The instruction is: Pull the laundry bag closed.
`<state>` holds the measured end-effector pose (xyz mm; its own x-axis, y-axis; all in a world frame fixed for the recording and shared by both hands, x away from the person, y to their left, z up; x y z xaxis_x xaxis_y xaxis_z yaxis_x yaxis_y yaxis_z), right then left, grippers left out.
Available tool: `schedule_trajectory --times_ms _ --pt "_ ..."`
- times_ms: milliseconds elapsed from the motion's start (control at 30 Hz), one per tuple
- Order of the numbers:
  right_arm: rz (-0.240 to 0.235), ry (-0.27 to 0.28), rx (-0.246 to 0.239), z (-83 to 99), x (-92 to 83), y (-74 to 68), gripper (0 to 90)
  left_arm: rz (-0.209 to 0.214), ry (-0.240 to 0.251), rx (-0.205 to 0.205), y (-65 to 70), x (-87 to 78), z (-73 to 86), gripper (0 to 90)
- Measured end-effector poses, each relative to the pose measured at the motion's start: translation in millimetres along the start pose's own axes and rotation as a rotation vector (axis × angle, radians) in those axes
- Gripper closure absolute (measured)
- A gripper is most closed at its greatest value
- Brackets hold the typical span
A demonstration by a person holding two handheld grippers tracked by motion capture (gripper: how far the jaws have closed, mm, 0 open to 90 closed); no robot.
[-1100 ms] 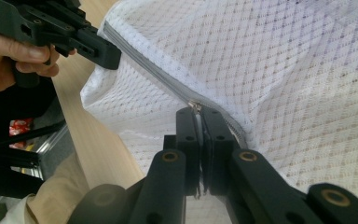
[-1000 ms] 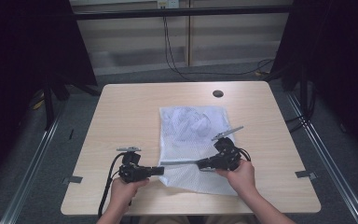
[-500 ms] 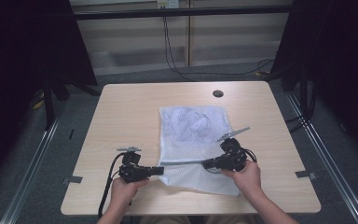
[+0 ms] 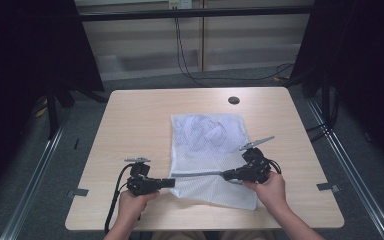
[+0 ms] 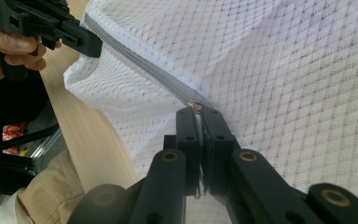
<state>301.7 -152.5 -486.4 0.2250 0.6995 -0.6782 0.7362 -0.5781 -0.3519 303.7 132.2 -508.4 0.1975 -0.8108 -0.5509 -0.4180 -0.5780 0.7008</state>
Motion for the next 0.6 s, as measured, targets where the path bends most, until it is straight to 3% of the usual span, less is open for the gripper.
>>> schedule_trajectory --times_ms 600 --pt "0.013 -0.004 0.009 7.6 -7.9 4.9 87.2 -0.014 0.001 -0.007 -0.3 -0.5 0.3 89.4"
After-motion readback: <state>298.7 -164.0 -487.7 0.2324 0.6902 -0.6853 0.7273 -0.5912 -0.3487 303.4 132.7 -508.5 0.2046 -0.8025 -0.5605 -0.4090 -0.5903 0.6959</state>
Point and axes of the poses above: each handheld gripper's, and its own axes: x roughly forward along the jaws, z roughly out of its underside, y roughly to its right, the point moved 5 cm from there along x, roughly forward along the jaws, and after that the axes turned 10 degrees about -x, right-handed, at the moved point
